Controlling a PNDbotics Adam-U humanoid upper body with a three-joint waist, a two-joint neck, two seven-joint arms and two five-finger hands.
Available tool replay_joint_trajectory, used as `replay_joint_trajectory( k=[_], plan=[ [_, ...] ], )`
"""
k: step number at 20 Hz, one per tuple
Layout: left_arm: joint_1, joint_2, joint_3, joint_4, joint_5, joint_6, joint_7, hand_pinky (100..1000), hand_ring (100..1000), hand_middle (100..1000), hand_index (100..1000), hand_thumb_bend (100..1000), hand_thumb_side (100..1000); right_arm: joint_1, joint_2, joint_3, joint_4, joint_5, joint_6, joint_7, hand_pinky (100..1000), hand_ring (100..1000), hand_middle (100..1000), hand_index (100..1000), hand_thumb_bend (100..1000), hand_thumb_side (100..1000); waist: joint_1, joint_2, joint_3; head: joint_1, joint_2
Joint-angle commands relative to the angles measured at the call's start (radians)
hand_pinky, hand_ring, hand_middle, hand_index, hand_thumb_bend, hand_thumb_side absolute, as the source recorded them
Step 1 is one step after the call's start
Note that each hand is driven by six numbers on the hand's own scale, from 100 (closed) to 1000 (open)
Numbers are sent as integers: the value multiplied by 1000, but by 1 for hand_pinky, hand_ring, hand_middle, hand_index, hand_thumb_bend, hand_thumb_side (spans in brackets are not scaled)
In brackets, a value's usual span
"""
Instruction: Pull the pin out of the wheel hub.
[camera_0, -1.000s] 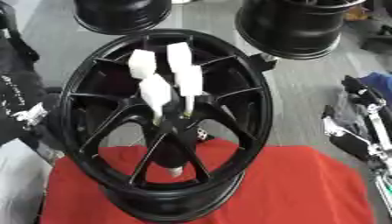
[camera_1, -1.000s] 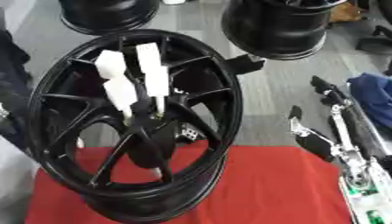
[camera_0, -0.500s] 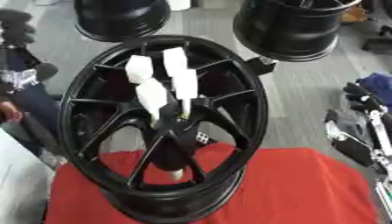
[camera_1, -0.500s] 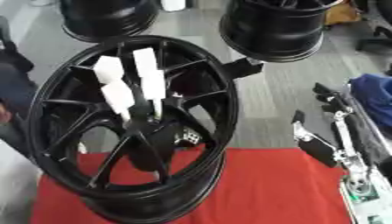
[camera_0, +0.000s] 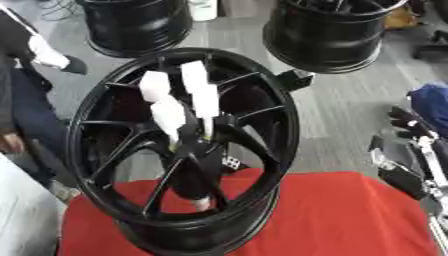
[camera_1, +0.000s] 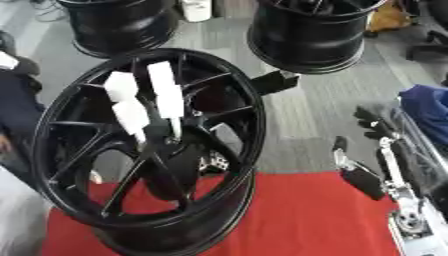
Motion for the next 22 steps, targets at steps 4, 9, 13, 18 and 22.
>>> replay_joint_trajectory(
  k=[4, 9, 13, 18, 22],
  plan=[
    [-97, -96, -58, 132, -63, -60, -105, 759, 704, 719, 844, 668, 301, 0, -28, 4, -2, -7, -6, 7, 784, 849, 848, 946, 100, 447, 6, -17, -3, -18, 2],
    [-111, -135, -80, 178, -81, -90, -164, 757, 707, 720, 843, 662, 304, 0, -28, 5, 1, -8, -9, 8, 783, 849, 848, 946, 100, 448, 11, -16, -9, -23, -4],
    [-110, -152, -89, 205, -88, -99, -199, 760, 713, 728, 849, 663, 310, 0, -28, 5, 2, -9, -9, 7, 783, 849, 848, 946, 100, 450, 12, -16, -10, -22, -6],
    [-113, -183, -92, 247, -107, -107, -220, 761, 716, 734, 851, 654, 303, -2, -26, 8, 3, -9, -10, 10, 783, 849, 848, 946, 100, 453, 11, -15, -10, -27, -11],
    [-116, -211, -89, 288, -134, -115, -214, 759, 717, 736, 852, 647, 295, -3, -24, 10, 4, -10, -10, 10, 783, 848, 848, 947, 100, 450, 11, -14, -11, -29, -13]
  ],
)
